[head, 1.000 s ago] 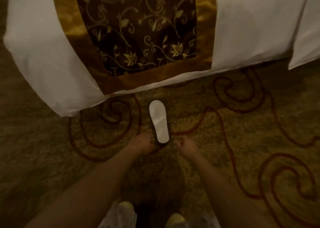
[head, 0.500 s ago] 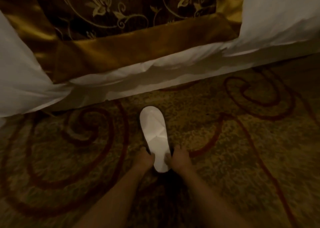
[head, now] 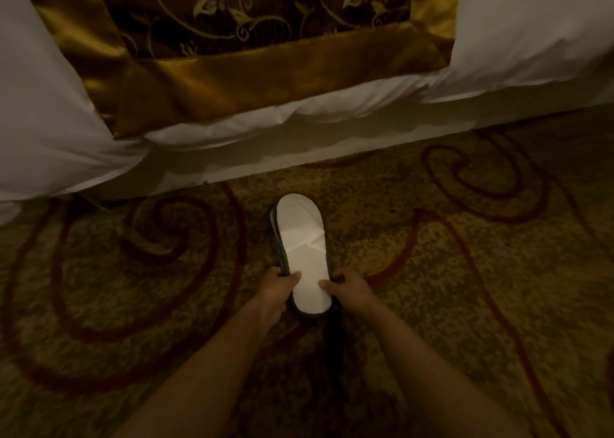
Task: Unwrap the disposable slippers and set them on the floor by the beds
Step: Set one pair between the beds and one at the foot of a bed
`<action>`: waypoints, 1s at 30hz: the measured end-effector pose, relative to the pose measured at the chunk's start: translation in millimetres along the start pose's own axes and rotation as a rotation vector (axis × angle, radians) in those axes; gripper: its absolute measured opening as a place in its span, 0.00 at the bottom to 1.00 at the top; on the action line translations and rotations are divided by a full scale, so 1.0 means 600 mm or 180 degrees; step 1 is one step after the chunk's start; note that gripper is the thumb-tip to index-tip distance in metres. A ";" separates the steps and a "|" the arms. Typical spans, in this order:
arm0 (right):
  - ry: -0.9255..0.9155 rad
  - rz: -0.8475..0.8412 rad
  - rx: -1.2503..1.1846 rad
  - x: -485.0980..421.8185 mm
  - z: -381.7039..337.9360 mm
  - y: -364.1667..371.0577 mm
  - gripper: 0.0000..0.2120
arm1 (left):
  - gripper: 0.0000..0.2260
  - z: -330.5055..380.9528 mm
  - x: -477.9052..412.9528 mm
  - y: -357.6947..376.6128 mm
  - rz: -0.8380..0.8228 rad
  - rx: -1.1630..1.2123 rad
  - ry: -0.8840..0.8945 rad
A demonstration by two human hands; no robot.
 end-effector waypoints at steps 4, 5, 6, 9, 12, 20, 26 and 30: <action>0.0064 -0.0221 0.0050 0.014 -0.020 -0.017 0.19 | 0.20 -0.004 0.014 -0.013 -0.0010 -0.0336 0.0080; 0.0056 -0.0159 0.0022 0.014 -0.025 -0.024 0.20 | 0.19 -0.005 0.016 -0.016 -0.0024 -0.0432 0.0109; 0.0046 -0.0099 -0.0018 0.014 -0.029 -0.031 0.21 | 0.19 -0.006 0.019 -0.018 -0.0037 -0.0489 0.0138; 0.0056 -0.0174 -0.0251 0.016 -0.037 -0.036 0.23 | 0.22 -0.006 0.026 -0.019 -0.0162 -0.0406 0.0267; 0.0126 -0.0072 -0.0500 0.014 -0.036 -0.024 0.26 | 0.17 0.002 0.034 -0.016 -0.0005 -0.0396 0.0524; 0.0055 0.1001 -0.0605 0.003 0.005 -0.067 0.17 | 0.19 -0.004 0.029 -0.064 0.0563 -0.0541 0.0416; 0.0799 0.1269 0.1586 -0.006 0.008 -0.055 0.21 | 0.21 -0.015 0.034 -0.087 0.0326 -0.0161 0.0261; -0.0469 0.0669 0.1332 -0.005 -0.054 -0.008 0.24 | 0.13 -0.012 0.035 -0.078 0.0024 0.0260 0.0345</action>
Point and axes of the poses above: each hand's wrist, its own x-axis away from the middle knuckle, its own y-axis out of the palm, z = x × y, the point moved 2 cm from there along -x, towards the middle knuckle, and after that the axes turned 12 degrees about -z, right-handed, at the moved point
